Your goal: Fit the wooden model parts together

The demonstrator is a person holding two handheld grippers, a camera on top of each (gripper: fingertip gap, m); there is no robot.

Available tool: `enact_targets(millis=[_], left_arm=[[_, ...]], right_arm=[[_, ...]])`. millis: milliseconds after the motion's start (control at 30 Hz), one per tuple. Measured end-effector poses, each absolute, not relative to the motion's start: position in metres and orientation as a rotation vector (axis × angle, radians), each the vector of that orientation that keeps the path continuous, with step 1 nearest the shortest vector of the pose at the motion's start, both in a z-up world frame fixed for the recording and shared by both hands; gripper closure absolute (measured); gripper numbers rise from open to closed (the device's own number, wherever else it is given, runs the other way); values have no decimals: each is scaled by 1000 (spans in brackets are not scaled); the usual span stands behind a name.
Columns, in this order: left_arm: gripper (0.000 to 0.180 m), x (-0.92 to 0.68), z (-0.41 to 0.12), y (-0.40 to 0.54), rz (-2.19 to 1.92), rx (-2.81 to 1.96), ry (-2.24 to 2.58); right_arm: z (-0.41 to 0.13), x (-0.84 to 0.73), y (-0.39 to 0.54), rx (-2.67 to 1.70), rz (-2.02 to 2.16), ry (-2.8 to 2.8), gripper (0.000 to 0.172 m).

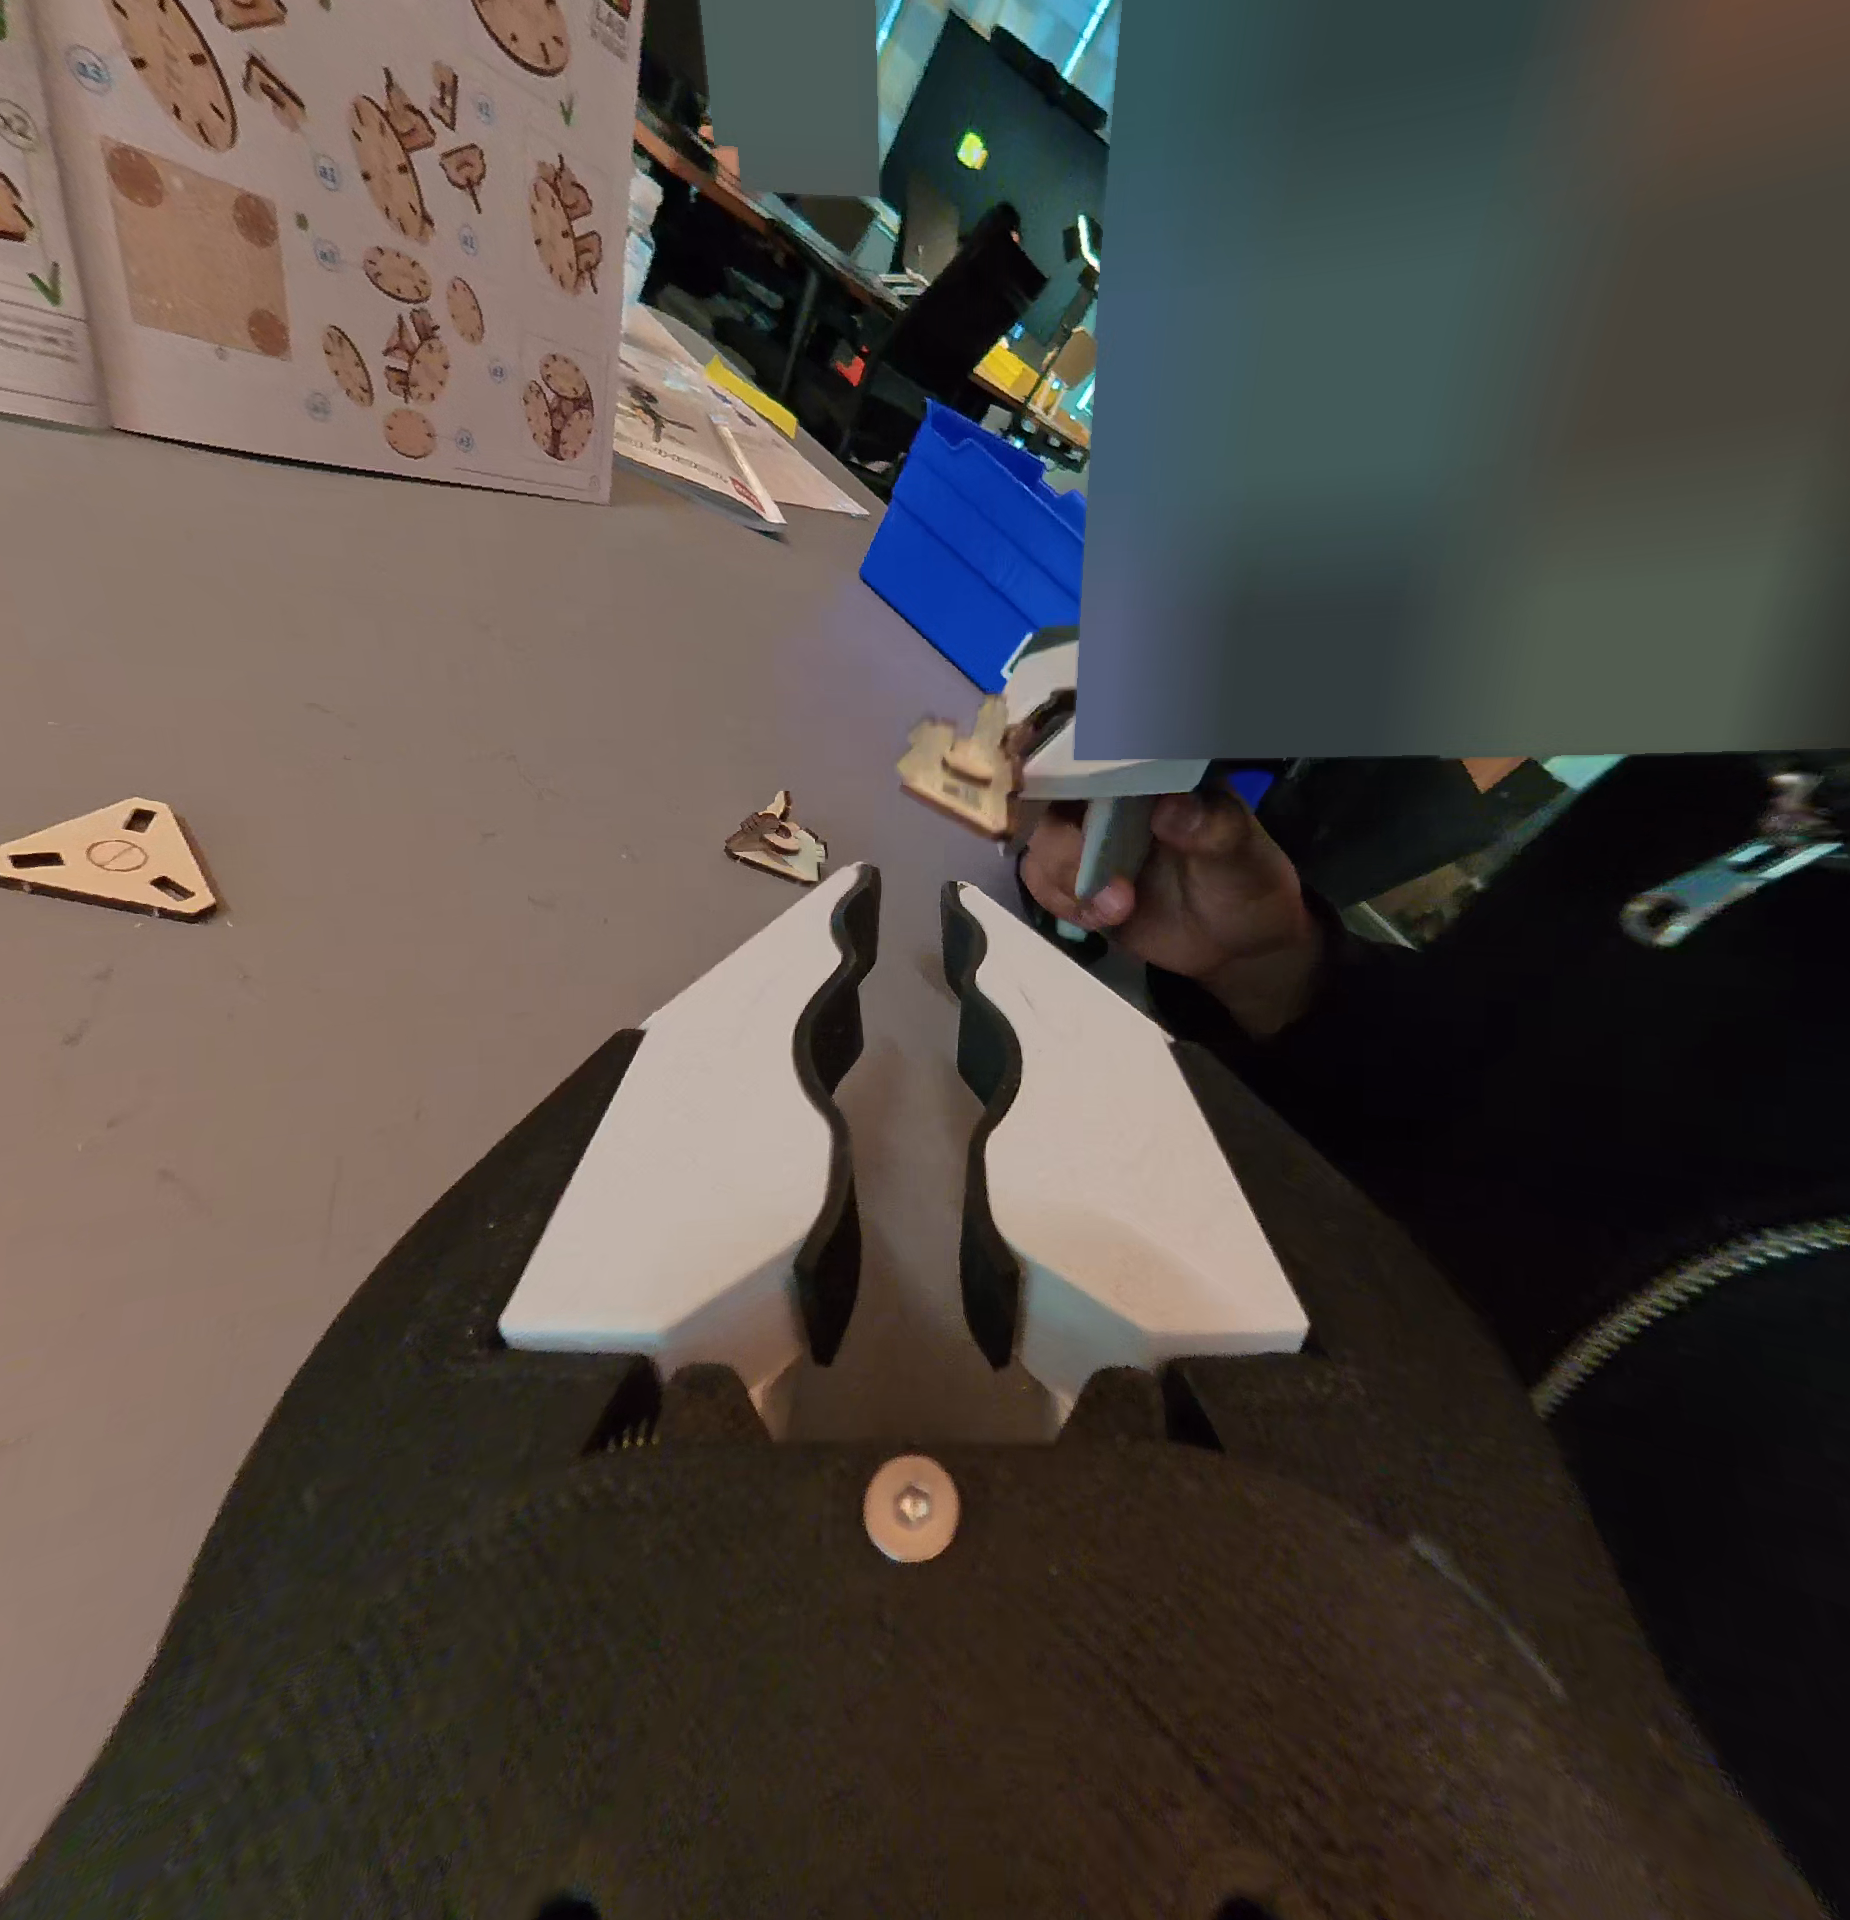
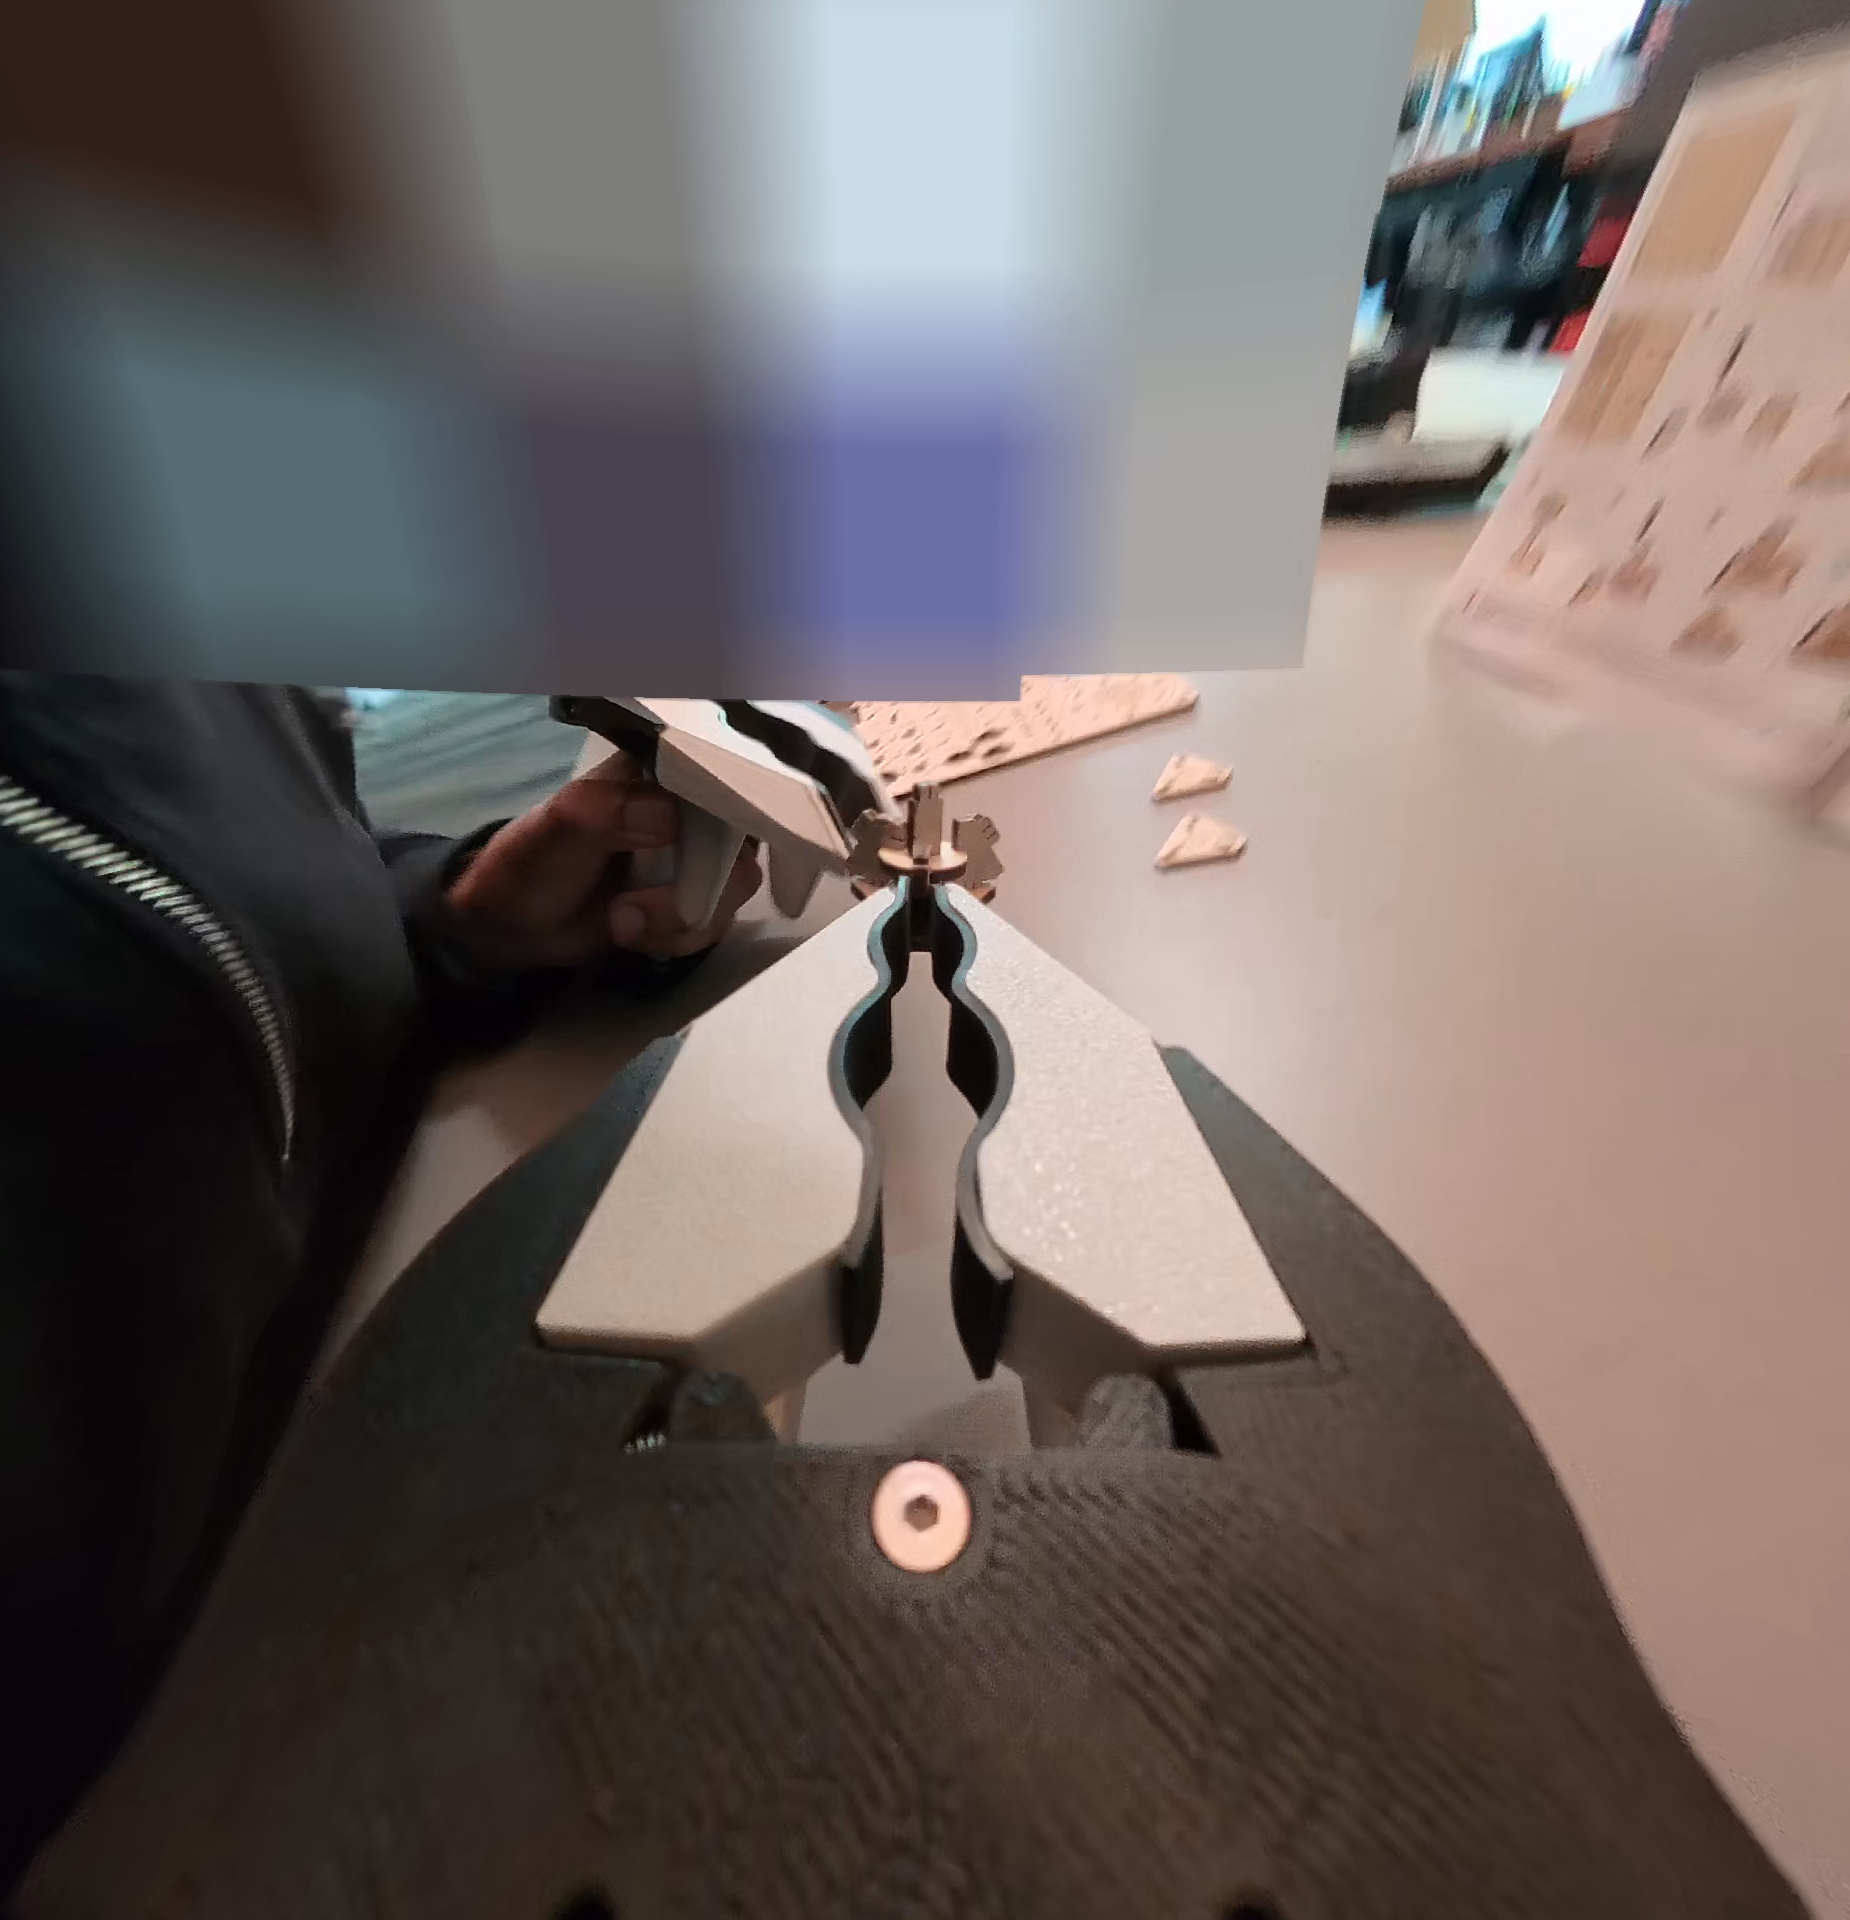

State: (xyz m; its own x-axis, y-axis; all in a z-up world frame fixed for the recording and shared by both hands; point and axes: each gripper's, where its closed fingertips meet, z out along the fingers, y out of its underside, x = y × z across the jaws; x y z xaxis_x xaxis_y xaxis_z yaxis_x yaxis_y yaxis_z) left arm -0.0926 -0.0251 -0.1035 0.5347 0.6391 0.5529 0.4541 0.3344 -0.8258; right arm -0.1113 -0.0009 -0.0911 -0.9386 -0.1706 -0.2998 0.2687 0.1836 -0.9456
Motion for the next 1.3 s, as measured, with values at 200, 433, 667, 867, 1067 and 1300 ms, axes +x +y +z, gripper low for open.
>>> enact_targets(millis=[200, 433, 667, 867, 1067, 1300], left_arm=[[165, -90, -97, -35, 275, -1275, -1072], [166, -83, -94, -28, 338, -1333, -1024], [163, -76, -97, -7, 345, -1450, -950], [164, -75, -97, -7, 370, -1460, -947], [164, -78, -97, -12, 371, -1431, -972], [162, -79, -96, -15, 412, -1431, -981]], right_arm=[[-137, -96, -2, 400, -1269, 2035, 170], [-131, -93, -2, 504, -1190, 1796, 171], [-104, -86, -4, 355, -1339, 1780, 171], [-95, -89, -4, 154, -1600, 2039, 172], [-136, -100, -8, 64, -1574, 2513, 171], [-177, -95, -3, -20, -1301, 2801, 169]])
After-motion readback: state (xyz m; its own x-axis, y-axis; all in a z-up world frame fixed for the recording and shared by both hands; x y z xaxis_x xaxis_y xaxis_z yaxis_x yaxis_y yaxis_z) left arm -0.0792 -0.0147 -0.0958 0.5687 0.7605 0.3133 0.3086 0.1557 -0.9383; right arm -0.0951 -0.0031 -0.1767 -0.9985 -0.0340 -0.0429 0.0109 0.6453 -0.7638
